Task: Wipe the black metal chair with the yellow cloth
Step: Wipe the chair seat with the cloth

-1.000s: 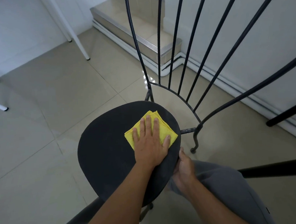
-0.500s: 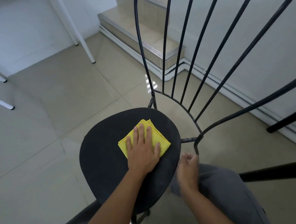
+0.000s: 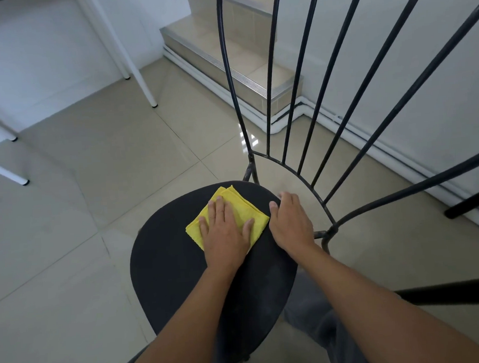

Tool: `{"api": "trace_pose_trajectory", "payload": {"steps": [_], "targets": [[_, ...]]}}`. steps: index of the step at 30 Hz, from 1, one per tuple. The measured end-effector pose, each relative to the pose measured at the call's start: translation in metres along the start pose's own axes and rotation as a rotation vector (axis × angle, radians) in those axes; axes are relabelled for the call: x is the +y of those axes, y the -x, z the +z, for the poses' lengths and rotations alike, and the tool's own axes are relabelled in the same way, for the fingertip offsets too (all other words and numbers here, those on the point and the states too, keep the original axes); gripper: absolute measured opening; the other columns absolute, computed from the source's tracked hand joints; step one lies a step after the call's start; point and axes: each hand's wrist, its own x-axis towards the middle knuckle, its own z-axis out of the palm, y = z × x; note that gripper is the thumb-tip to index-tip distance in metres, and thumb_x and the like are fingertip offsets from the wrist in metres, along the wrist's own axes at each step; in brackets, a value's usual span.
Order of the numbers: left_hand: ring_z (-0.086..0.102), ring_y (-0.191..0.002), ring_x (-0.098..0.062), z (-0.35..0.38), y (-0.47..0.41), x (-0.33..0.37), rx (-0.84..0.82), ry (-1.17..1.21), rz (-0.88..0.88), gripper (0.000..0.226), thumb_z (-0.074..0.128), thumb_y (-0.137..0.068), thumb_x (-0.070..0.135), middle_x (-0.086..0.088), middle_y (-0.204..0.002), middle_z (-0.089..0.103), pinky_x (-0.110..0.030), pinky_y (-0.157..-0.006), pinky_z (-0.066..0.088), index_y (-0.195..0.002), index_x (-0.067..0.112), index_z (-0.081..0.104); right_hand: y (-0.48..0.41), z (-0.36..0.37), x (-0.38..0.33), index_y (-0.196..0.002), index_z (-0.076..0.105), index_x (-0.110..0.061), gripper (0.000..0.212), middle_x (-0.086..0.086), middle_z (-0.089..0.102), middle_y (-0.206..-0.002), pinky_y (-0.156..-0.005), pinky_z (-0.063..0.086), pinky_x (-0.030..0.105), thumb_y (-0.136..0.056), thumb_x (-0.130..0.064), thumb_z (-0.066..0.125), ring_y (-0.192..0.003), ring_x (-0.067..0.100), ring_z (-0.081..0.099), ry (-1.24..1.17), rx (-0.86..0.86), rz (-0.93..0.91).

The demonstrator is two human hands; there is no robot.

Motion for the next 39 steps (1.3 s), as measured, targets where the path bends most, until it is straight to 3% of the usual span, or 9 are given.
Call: {"api": "trace_pose_trajectory", "payload": {"steps": [7,11,13,18,23,28,33,36,39], "targets": [[0.002,-0.150,-0.025,-0.001,-0.068,0.020,-0.050,0.031,-0.003,0.074,0.026,-0.098,0.057,-0.008,-0.162,0.010,-0.050,-0.119,0.004,-0.152,0.007,0.016,-0.012,0.012,0.007,-0.108,0.048,-0.015,0.031,0.005,0.061,-0.109,-0.073,0.044,0.042,-0.107,-0.033,0.023,-0.091,0.032,0.062,0.143,-0.016,0.001],[0.043,-0.128,-0.030,-0.012,-0.118,0.038,-0.205,-0.034,-0.036,0.057,0.026,-0.098,0.054,-0.010,-0.134,0.053,-0.051,-0.111,0.020,-0.123,0.010,0.053,-0.014,0.015,0.011,-0.116,0.049,-0.017,0.030,0.003,0.061,-0.109,-0.069,0.041,0.038,-0.107,-0.032,0.023,-0.090,0.029,0.063,0.164,-0.004,-0.017],[0.053,-0.110,-0.031,-0.019,-0.139,0.046,-0.318,-0.007,-0.087,0.045,0.028,-0.099,0.048,-0.010,-0.118,0.061,-0.047,-0.101,0.030,-0.106,0.013,0.055,-0.015,0.016,0.012,-0.119,0.048,-0.019,0.030,0.001,0.061,-0.108,-0.066,0.038,0.035,-0.108,-0.032,0.024,-0.087,0.025,0.062,0.183,-0.004,-0.019],[0.054,-0.104,-0.027,-0.024,-0.163,0.054,-0.396,0.081,-0.055,0.046,0.036,-0.100,0.044,-0.012,-0.121,0.058,-0.038,-0.085,0.039,-0.121,0.007,0.053,-0.015,0.016,0.011,-0.124,0.046,-0.020,0.029,0.000,0.059,-0.109,-0.065,0.035,0.032,-0.108,-0.032,0.025,-0.082,0.022,0.059,0.212,-0.010,-0.012],[0.050,-0.121,-0.031,-0.027,-0.165,0.049,-0.488,0.017,0.011,0.049,0.039,-0.102,0.038,-0.016,-0.133,0.052,-0.037,-0.096,0.039,-0.134,0.002,0.045,-0.015,0.016,0.011,-0.125,0.046,-0.021,0.030,0.000,0.059,-0.109,-0.065,0.036,0.032,-0.107,-0.032,0.024,-0.079,0.019,0.055,0.193,-0.009,-0.005],[0.052,-0.117,-0.030,-0.029,-0.175,0.045,-0.497,0.068,0.008,0.055,0.040,-0.100,0.046,-0.015,-0.131,0.054,-0.036,-0.090,0.039,-0.132,0.003,0.047,-0.015,0.016,0.010,-0.130,0.044,-0.020,0.032,0.001,0.059,-0.114,-0.068,0.037,0.033,-0.108,-0.031,0.024,-0.089,0.022,0.060,0.173,-0.029,-0.008],[0.049,-0.122,-0.029,-0.031,-0.172,0.045,-0.541,0.053,0.051,0.050,0.038,-0.102,0.037,-0.014,-0.139,0.048,-0.035,-0.094,0.037,-0.139,0.004,0.040,-0.014,0.016,0.009,-0.130,0.044,-0.020,0.032,0.001,0.059,-0.115,-0.069,0.038,0.035,-0.108,-0.030,0.024,-0.092,0.024,0.062,0.180,-0.031,-0.008],[0.052,-0.105,-0.024,-0.034,-0.182,0.033,-0.584,0.036,0.044,0.050,0.048,-0.097,0.043,-0.010,-0.129,0.053,-0.034,-0.084,0.039,-0.132,0.008,0.046,-0.014,0.017,0.009,-0.127,0.045,-0.020,0.030,0.001,0.060,-0.112,-0.069,0.041,0.036,-0.108,-0.031,0.025,-0.089,0.023,0.062,0.177,-0.020,-0.014],[0.055,-0.088,-0.023,-0.021,-0.182,0.038,-0.447,0.121,0.017,0.054,0.045,-0.095,0.054,-0.013,-0.111,0.061,-0.033,-0.075,0.041,-0.113,0.005,0.057,-0.015,0.018,0.010,-0.128,0.045,-0.021,0.031,0.000,0.059,-0.111,-0.068,0.041,0.035,-0.108,-0.031,0.025,-0.086,0.021,0.060,0.176,-0.025,-0.010]]}}
